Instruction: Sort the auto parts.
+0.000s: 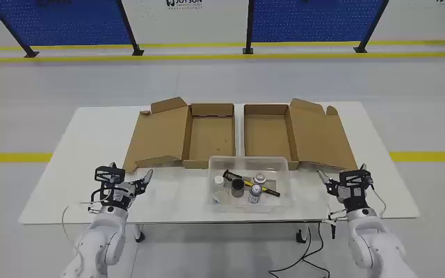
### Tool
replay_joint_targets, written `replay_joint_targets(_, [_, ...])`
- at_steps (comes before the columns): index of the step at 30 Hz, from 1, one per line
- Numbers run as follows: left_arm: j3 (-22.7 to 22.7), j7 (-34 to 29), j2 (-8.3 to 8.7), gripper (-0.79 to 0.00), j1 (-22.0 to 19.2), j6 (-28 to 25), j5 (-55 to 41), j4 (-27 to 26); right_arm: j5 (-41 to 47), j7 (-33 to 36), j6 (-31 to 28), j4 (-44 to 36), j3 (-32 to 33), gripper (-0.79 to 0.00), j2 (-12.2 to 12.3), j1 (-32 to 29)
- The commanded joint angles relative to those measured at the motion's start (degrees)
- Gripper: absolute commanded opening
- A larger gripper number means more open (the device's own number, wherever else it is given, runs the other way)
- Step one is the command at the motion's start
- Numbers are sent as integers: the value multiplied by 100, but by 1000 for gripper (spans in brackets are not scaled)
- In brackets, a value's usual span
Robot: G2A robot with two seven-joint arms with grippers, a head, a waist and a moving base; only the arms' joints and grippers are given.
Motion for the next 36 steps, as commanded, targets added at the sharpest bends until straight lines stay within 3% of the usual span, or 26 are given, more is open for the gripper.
replay_joint_targets(1, [0, 0, 0, -1, 0, 0, 0, 0, 0, 0, 0, 0, 0, -1, 0, 0])
replay_joint_targets(13, [-5, -1, 0, 0, -6, 0, -3, 2, 0, 0, 0, 0, 0, 0, 0, 0])
replay_joint_targets(18, [10, -111, -2, 0, -238, -266, -70, -32, 0, 0, 0, 0, 0, 0, 0, 0])
replay_joint_targets(29, [579, -591, 58, 0, -875, -2394, -67, -488, 0, 0, 0, 0, 0, 0, 0, 0])
replay_joint_targets(36, [1022, -648, 92, 0, -1091, -3574, -61, -375, 0, 0, 0, 0, 0, 0, 0, 0])
